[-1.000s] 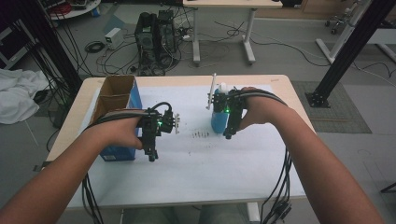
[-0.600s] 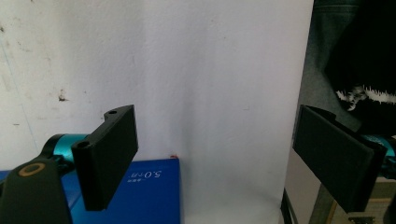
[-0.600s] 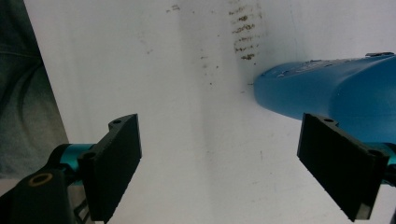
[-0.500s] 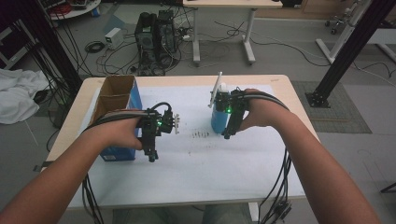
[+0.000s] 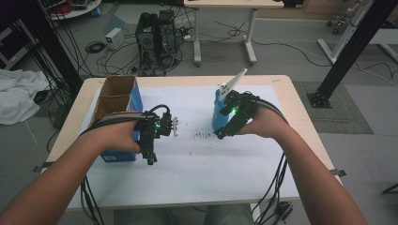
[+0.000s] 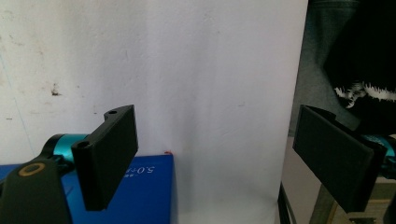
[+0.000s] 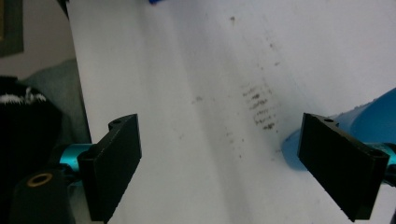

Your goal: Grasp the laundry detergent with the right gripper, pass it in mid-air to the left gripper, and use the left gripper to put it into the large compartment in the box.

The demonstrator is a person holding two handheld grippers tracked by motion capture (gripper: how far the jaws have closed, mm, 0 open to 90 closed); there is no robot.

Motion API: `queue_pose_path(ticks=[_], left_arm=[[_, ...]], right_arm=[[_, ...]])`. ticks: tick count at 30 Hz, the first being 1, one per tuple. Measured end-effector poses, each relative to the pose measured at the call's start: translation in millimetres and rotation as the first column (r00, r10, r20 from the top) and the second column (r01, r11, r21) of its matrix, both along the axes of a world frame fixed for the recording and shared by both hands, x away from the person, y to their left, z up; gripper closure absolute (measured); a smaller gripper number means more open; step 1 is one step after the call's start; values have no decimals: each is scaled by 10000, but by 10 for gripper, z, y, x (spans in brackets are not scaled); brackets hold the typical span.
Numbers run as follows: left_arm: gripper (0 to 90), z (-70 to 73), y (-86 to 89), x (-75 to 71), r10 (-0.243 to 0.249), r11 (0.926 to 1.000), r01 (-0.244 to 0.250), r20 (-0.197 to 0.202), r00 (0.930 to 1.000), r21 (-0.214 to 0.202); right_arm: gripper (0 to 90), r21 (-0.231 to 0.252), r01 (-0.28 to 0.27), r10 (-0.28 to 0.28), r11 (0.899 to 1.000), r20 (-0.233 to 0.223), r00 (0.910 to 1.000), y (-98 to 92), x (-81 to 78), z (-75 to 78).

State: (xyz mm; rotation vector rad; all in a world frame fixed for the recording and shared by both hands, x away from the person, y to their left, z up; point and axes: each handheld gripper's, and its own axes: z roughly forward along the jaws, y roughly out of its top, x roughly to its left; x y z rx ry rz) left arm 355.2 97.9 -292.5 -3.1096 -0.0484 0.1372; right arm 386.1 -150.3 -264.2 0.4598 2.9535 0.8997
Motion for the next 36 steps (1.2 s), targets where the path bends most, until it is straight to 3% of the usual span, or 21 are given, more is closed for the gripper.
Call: queue_pose_path(ticks=[5, 6, 10, 14, 15, 16, 19, 20, 22, 23, 26, 28, 29, 30, 31, 33, 36], left_arm=[[139, 6, 5, -2, 22, 10000, -22, 54, 10000, -44], [139, 7, 5, -1, 18, 10000, -18, 52, 10000, -42], [139, -3, -6, 0, 8, 10000, -8, 42, 10000, 23], [139, -6, -10, 1, 16, 10000, -16, 87, 10000, -23], [139, -3, -12, 2, -27, 10000, 26, 78, 10000, 30], [139, -5, -10, 5, -32, 10000, 32, 73, 10000, 27], [139, -7, -2, 2, 25, 10000, -25, -11, 10000, -13], [139, -7, -2, 2, 25, 10000, -25, -11, 10000, -13], [139, -9, 1, 2, 5, 10000, -5, 96, 10000, -54], [139, -8, -2, 0, 31, 10000, -31, 99, 9999, -44], [140, -22, -4, 2, -78, 9999, 78, 12, 10000, -64], [139, -35, -8, -1, -116, 9999, 116, 26, 9999, -88], [139, -40, -10, -7, -24, 9999, 25, 51, 10000, -163], [139, -41, -13, -7, -124, 9999, 124, 72, 9999, -115], [140, -46, -18, -12, -105, 9999, 105, 25, 9999, -102], [139, -53, -22, -17, -164, 9998, 165, 55, 9999, -126], [139, -52, -20, -25, -161, 9997, 162, 66, 9998, -162]], right_arm=[[128, 881, 581, -587, 9944, 44, 9983, -17, -23, -24], [128, 1328, 854, -905, 9875, 329, 9954, -33, -31, -39], [127, 2019, 1599, -1810, 9662, 906, 9793, -94, -67, -91], [127, 2698, 2538, -2876, 9289, 935, 9532, -189, -124, -209], [127, 2698, 2538, -2876, 9289, 935, 9532, -189, -124, -209], [127, 2901, 2806, -3189, 9150, 937, 9432, -239, -159, -284], [127, 3003, 3191, -3595, 8989, 888, 9289, -315, -213, -393], [127, 3003, 3191, -3595, 8989, 888, 9289, -315, -213, -393], [127, 2983, 3551, -3968, 8860, 916, 9133, -389, -275, -506], [127, 2983, 3551, -3968, 8860, 916, 9133, -389, -275, -506], [127, 3086, 3790, -4279, 8724, 1075, 8974, -459, -348, -607], [128, 3133, 4023, -4547, 8602, 1144, 8833, -489, -404, -678], [128, 3215, 4190, -4750, 8492, 1181, 8720, -514, -457, -755], [128, 3215, 4190, -4750, 8492, 1181, 8720, -514, -457, -755], [127, 3309, 4408, -5018, 8344, 1253, 8559, -527, -509, -840], [127, 3305, 4488, -5099, 8303, 1251, 8511, -535, -527, -879], [128, 3519, 4860, -5538, 8000, 1213, 8238, -529, -590, -1000]])
